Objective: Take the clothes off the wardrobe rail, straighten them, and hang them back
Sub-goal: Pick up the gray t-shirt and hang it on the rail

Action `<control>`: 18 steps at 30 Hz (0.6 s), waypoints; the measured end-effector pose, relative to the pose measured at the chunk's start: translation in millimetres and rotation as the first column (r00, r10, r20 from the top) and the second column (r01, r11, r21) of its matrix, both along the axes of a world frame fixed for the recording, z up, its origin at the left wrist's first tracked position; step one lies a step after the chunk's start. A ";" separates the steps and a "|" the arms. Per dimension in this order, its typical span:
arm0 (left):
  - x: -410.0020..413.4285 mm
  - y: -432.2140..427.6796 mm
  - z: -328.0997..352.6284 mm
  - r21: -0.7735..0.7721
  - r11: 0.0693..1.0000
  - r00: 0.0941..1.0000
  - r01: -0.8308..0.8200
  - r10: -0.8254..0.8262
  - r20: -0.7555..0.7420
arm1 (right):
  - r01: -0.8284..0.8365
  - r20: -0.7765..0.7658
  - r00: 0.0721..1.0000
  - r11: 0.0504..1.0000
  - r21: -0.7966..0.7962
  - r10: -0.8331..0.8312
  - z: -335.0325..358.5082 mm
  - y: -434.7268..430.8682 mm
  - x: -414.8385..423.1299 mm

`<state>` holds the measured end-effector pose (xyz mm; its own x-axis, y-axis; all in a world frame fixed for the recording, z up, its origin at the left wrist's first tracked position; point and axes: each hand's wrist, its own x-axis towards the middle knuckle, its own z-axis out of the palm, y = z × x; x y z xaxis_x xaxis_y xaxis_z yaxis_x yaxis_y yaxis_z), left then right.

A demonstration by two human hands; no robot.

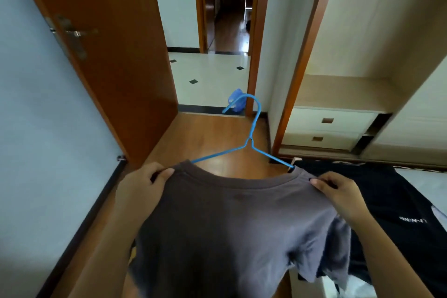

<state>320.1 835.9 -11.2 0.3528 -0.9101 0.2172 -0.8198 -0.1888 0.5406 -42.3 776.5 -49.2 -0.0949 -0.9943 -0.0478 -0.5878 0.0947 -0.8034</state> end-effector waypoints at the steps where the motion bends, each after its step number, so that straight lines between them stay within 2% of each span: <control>1: -1.3 -22.0 -1.4 0.011 1.000 1.000 0.003 -0.003 -0.012 | 0.007 -0.001 1.000 1.000 0.002 -0.007 0.3 -21.7 -0.9; 7: 8.0 -153.4 -17.6 0.091 0.996 0.997 0.015 -0.009 -0.072 | 0.021 -0.022 1.000 1.000 0.017 -0.020 -5.6 -145.5 4.6; 12: 12.6 -292.1 -24.1 0.068 0.991 0.990 0.114 -0.108 -0.086 | 0.114 -0.040 0.993 0.993 -0.010 -0.114 -9.8 -252.9 7.7; 18: -6.4 -465.8 -5.9 0.013 0.979 0.979 0.204 -0.204 -0.017 | 0.242 -0.065 0.968 0.969 -0.039 -0.244 -5.0 -372.4 -8.5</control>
